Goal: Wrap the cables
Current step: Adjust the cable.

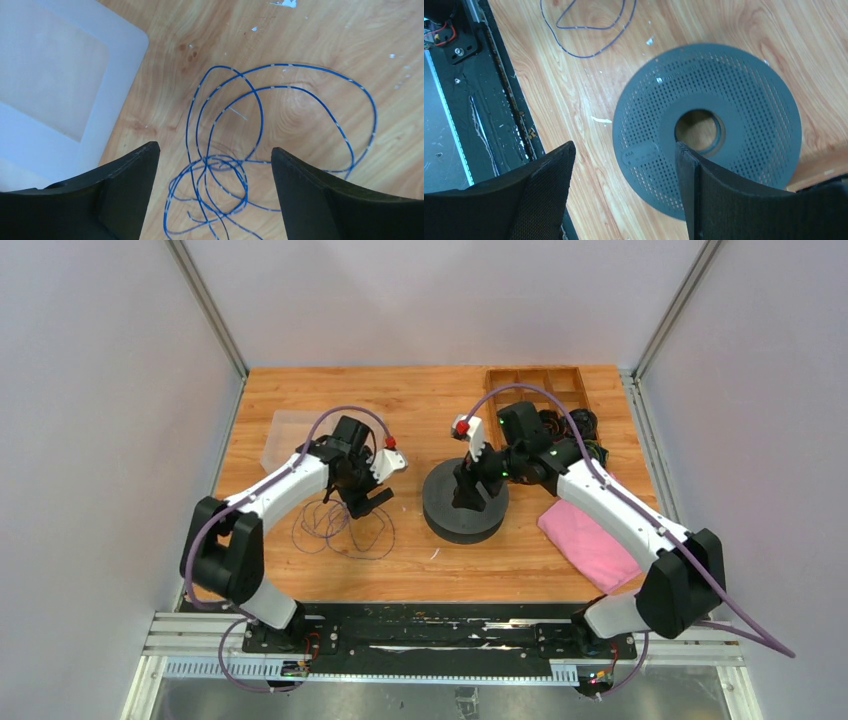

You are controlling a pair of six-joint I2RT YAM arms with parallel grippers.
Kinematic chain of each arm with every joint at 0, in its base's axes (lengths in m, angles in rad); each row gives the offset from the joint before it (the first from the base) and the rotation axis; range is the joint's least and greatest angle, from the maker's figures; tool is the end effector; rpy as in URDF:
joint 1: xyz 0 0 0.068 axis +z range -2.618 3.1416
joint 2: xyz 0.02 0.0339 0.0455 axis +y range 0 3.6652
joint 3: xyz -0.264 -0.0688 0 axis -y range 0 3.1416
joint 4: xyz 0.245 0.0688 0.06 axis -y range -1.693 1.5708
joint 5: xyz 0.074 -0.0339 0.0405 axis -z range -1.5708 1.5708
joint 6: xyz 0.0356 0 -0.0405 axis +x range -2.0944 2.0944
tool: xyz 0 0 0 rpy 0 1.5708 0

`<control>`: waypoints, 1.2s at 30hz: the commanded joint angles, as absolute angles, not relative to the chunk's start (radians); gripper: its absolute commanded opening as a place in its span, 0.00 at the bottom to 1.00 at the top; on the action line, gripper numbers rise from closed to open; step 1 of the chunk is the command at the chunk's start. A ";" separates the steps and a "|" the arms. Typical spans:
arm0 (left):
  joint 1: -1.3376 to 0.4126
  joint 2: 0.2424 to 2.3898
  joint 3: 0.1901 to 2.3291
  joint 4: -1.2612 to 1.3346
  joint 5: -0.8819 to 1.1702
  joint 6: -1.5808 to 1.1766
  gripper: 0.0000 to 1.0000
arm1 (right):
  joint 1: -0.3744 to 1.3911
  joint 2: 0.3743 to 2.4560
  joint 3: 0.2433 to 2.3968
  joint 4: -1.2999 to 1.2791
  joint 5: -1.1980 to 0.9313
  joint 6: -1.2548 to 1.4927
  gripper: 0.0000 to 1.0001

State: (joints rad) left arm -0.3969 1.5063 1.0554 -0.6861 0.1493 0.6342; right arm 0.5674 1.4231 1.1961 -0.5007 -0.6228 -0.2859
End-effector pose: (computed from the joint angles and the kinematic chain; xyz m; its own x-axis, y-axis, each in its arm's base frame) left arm 0.2705 -0.1191 0.2251 -0.4134 0.8086 -0.4186 0.8502 0.5074 0.1403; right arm 0.2504 0.1842 0.3095 -0.3115 -0.4701 -0.8258 -0.9294 0.3318 0.1617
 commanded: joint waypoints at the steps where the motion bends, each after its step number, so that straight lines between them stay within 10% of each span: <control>1: -0.403 1.599 1.068 -0.623 0.134 0.671 0.81 | 0.524 1.372 1.145 -0.532 -0.624 -0.289 0.73; 13: -0.403 1.599 1.149 -0.676 0.221 0.557 0.09 | 0.502 1.395 1.166 -0.535 -0.616 -0.292 0.72; 36: -0.241 1.138 1.563 -0.532 0.588 -0.050 0.00 | 0.536 1.568 1.516 -0.496 -0.826 -0.174 0.77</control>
State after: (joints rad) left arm -0.2451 1.1812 1.5497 -0.6277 0.5827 0.1051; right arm 0.5152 1.5146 1.4685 -0.5346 -0.7315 -0.2501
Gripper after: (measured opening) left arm 0.011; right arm 0.754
